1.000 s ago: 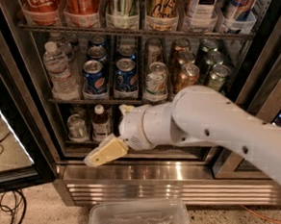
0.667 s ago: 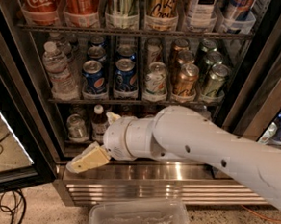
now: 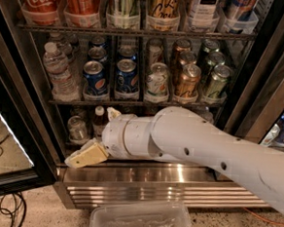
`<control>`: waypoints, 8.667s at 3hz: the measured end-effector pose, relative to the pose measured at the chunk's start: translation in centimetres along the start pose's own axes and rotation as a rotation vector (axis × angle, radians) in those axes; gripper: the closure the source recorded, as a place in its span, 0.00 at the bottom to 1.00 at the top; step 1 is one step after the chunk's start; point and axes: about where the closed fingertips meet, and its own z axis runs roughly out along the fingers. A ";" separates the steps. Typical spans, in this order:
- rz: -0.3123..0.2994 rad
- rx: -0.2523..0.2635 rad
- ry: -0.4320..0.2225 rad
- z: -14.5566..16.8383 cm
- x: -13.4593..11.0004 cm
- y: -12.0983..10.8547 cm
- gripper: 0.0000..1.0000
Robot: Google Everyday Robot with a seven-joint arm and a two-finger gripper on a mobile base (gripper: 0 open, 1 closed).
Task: Pick 7up can from bottom shelf of fridge
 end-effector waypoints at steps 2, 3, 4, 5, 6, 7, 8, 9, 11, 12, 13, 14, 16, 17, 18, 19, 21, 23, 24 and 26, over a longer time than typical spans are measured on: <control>0.148 -0.053 -0.081 6.8 2.9 5.7 0.00; 0.213 -0.068 -0.088 9.6 4.2 10.8 0.00; 0.265 -0.054 -0.017 11.4 6.2 15.9 0.00; 0.265 0.008 -0.015 11.6 5.9 15.3 0.00; 0.265 0.009 -0.016 11.6 6.0 15.2 0.00; 0.297 0.034 -0.035 12.6 6.8 15.2 0.00; 0.368 -0.015 -0.030 15.4 10.1 19.6 0.00; 0.391 0.009 -0.007 17.1 12.4 21.7 0.00; 0.383 0.268 0.036 17.7 14.8 17.9 0.00; 0.381 0.458 0.033 16.7 15.6 13.3 0.00; 0.369 0.533 0.008 15.7 15.3 11.5 0.00; 0.369 0.533 0.008 15.7 15.3 11.5 0.00; 0.325 0.588 -0.021 16.7 14.6 8.3 0.00; 0.282 0.638 -0.041 17.2 14.1 5.3 0.00; 0.252 0.684 -0.072 17.6 13.0 2.6 0.00; 0.252 0.684 -0.072 17.6 13.0 2.6 0.00; 0.182 0.721 -0.141 19.4 11.2 -0.5 0.13; 0.138 0.757 -0.218 21.0 9.0 -2.7 0.15; 0.156 0.804 -0.276 21.3 8.6 -3.2 0.14; 0.184 0.919 -0.349 21.0 8.5 -3.7 0.22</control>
Offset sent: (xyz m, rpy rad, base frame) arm -0.0294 0.1022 -0.1023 0.2463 0.1170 -0.1588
